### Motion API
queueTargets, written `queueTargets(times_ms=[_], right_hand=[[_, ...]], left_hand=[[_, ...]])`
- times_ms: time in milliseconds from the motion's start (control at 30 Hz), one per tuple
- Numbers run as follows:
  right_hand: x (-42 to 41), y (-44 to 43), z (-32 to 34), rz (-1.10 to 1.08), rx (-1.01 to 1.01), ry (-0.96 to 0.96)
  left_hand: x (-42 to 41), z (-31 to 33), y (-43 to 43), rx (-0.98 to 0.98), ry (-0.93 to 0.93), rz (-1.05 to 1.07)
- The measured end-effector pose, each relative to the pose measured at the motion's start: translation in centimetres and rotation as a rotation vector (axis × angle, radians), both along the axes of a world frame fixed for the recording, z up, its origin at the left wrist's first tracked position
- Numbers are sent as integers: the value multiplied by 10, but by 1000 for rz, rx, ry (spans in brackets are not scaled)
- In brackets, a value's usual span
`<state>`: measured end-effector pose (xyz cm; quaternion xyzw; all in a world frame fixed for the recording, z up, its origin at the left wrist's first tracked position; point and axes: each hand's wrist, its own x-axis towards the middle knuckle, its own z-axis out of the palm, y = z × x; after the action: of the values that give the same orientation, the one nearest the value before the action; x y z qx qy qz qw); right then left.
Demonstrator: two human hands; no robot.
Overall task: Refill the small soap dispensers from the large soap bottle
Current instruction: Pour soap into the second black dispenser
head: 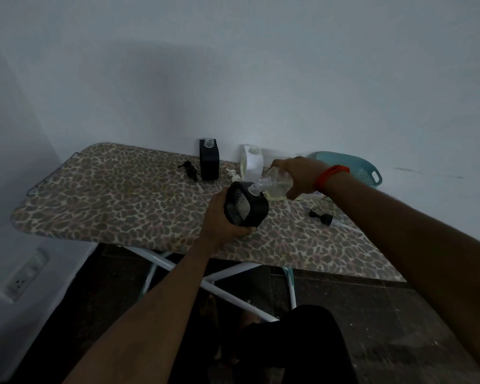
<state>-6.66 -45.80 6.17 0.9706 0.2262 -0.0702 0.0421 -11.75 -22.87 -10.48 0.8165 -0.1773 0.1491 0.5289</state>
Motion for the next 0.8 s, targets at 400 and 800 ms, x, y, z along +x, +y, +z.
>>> queueTargets(times_ms=[400,800], right_hand=[[-3,8,7,-14,-102,3],[-3,17,16,9,-221,-46]], left_hand=[[-1,-2,0,2,32,21],[-3,-1,-1,3,56,20]])
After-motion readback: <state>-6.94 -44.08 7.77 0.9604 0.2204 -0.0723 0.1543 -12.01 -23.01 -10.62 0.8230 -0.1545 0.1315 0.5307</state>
